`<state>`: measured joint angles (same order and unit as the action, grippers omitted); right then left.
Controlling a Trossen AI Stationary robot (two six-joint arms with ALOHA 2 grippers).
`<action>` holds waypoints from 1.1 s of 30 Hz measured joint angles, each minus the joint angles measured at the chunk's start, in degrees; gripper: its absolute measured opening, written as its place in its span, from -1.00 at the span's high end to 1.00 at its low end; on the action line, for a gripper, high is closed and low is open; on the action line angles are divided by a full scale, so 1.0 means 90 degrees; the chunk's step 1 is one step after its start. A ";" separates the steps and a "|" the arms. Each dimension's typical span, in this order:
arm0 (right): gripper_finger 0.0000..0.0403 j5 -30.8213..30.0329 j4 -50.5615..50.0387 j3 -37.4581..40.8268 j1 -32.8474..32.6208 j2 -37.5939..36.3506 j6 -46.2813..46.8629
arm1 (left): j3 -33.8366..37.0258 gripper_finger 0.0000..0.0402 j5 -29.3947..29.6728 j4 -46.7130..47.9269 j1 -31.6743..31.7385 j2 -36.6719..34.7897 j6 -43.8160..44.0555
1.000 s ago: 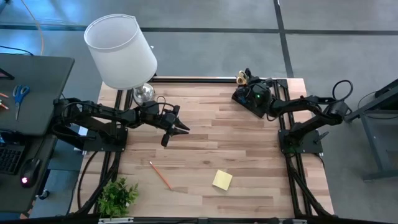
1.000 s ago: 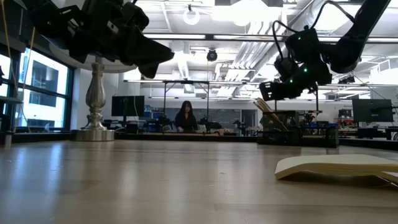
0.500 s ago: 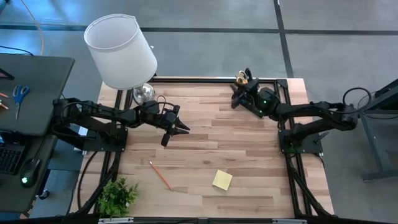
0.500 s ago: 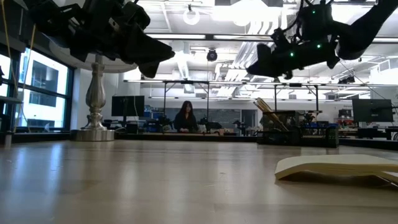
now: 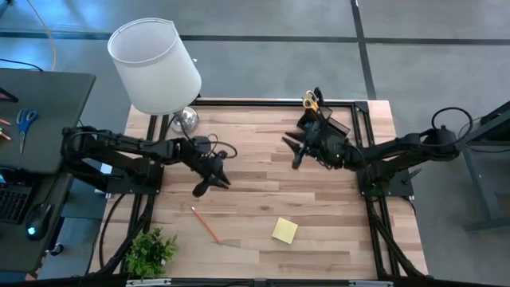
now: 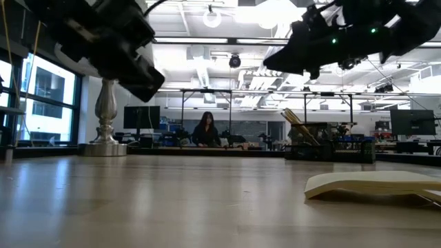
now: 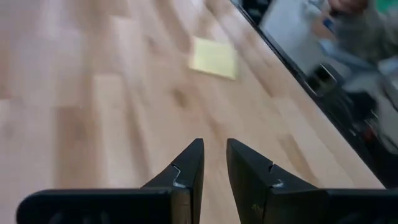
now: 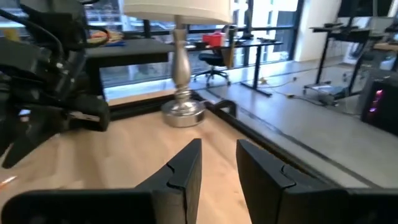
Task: Pick and place office supplies into organizer
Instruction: Put the orange pencil into the mesh desk organizer
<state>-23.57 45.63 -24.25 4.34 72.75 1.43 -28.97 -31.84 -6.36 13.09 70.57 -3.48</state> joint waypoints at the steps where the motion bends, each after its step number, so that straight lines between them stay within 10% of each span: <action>1: 0.53 -0.0051 -0.0043 0.0000 -0.0144 0.0000 0.0095 | 0.0000 0.71 -0.0041 0.0108 -0.0131 0.0000 -0.0050; 10: 0.53 -0.0497 -0.0374 0.0000 -0.1160 0.0005 0.0372 | 0.0000 0.67 0.0471 0.0427 -0.1693 0.0112 -0.0340; 23: 0.53 -0.0566 -0.0330 0.0000 -0.1287 0.0005 0.0124 | 0.0249 -0.01 0.2328 0.0394 -0.3355 0.0478 0.0623; 33: 0.53 -0.0619 -0.0328 0.0000 -0.1260 0.0005 0.0099 | 0.0780 0.12 0.2953 -0.0044 -0.3892 0.0478 0.0734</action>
<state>-29.15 42.68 -24.25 -7.01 72.79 2.33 -21.95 -5.27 -6.75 -21.94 74.87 3.13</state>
